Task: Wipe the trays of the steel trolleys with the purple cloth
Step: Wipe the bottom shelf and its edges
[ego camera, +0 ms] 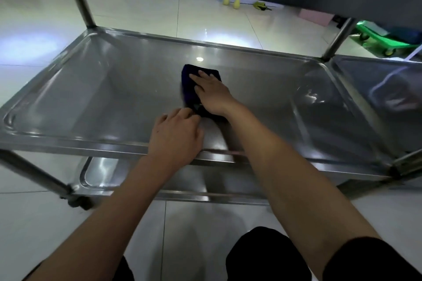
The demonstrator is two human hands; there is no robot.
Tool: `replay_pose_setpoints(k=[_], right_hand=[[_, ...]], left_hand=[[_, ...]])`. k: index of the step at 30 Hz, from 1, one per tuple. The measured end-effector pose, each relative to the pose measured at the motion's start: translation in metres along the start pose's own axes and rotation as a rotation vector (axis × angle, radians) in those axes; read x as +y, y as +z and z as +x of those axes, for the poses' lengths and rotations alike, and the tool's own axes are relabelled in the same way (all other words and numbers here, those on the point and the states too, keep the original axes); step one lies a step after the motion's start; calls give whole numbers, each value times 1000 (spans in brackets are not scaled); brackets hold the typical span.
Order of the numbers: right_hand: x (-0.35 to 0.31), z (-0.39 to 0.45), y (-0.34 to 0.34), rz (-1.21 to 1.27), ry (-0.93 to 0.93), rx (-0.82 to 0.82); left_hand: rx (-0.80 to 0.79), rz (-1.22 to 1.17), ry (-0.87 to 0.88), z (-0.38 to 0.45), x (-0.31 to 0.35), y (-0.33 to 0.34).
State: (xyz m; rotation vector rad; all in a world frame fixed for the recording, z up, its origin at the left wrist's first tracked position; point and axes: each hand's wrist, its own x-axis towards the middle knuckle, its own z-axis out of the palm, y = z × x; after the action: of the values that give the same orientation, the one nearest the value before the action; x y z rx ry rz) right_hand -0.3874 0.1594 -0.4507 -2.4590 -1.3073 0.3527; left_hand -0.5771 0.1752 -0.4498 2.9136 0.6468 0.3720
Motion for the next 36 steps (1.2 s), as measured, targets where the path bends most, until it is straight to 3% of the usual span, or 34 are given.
replay_pose_setpoints(k=[4, 13, 18, 36], right_hand=[[43, -19, -18, -29, 97, 66], [192, -76, -77, -44, 372, 192], [260, -105, -109, -68, 516, 260], [229, -251, -88, -7, 564, 239]], left_hand=[[-33, 48, -11, 6, 25, 6], [-102, -8, 208, 36, 144, 32], [-113, 25, 135, 45, 173, 43], [-94, -82, 106, 41, 171, 45]])
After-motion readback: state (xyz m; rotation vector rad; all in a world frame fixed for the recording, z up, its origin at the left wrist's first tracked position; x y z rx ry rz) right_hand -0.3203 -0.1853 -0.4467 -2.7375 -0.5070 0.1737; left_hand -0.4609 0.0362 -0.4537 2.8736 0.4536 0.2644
